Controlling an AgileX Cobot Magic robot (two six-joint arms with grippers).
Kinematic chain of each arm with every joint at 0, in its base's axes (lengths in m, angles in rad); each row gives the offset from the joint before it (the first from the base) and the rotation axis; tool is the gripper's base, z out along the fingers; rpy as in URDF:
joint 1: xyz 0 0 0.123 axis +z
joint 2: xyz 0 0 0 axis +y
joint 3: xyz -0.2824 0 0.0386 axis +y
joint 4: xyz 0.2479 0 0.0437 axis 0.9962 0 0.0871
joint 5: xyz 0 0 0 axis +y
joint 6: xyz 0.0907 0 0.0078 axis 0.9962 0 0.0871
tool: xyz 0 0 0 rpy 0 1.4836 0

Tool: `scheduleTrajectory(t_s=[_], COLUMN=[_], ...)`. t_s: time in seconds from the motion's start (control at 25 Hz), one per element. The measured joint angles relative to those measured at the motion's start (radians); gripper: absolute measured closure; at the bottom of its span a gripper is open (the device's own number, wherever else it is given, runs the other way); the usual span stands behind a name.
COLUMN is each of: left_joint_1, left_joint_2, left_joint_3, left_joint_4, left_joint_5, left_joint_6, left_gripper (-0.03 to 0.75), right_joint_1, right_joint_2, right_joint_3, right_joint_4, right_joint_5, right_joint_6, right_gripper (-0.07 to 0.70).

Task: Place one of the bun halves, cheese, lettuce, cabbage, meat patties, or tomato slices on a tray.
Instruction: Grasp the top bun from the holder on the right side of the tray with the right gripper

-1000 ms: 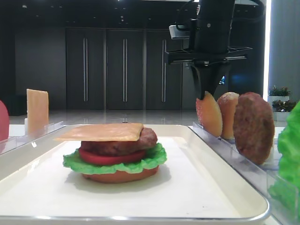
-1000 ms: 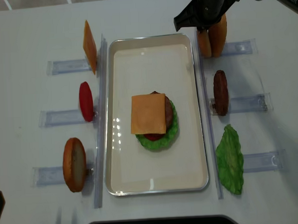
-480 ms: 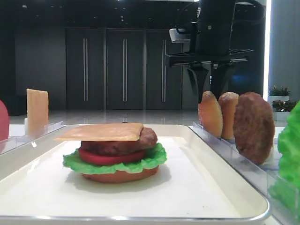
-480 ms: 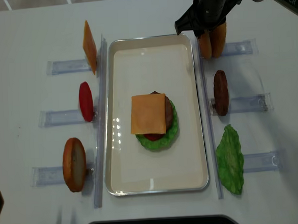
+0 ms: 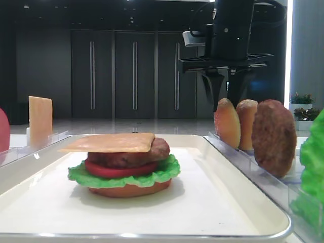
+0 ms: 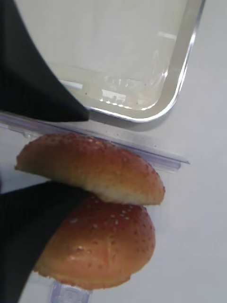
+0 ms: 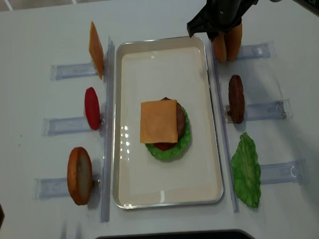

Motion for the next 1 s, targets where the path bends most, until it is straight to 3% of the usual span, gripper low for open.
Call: scheduleTrajectory(t_s=[0.16,0.52,0.6,0.68,0.72,1.0], left_joint_1=[0.0,0.0,0.0,0.0,0.0,0.0], left_joint_2=[0.0,0.0,0.0,0.0,0.0,0.0], left_joint_3=[0.0,0.0,0.0,0.0,0.0,0.0], left_joint_4=[0.0,0.0,0.0,0.0,0.0,0.0], left_joint_5=[0.0,0.0,0.0,0.0,0.0,0.0], left_joint_6=[0.0,0.0,0.0,0.0,0.0,0.0], left_gripper=[0.433,0.433,0.433,0.433,0.433,0.433], right_joint_1=[0.0,0.001,0.001,0.0,0.0,0.001], right_joint_2=[0.0,0.024,0.024,0.024,0.024,0.011], right_joint_3=[0.0,-0.003,-0.003,-0.003,-0.006,-0.009], right_joint_4=[0.005,0.003,-0.002,-0.009,-0.007,0.002], right_joint_5=[-0.001,-0.004,-0.004,0.002,0.005,0.027], right_joint_6=[-0.001,-0.001,-0.001,0.0,0.001,0.002], right_gripper=[0.29,0.284,0.325,0.442,0.459,0.469])
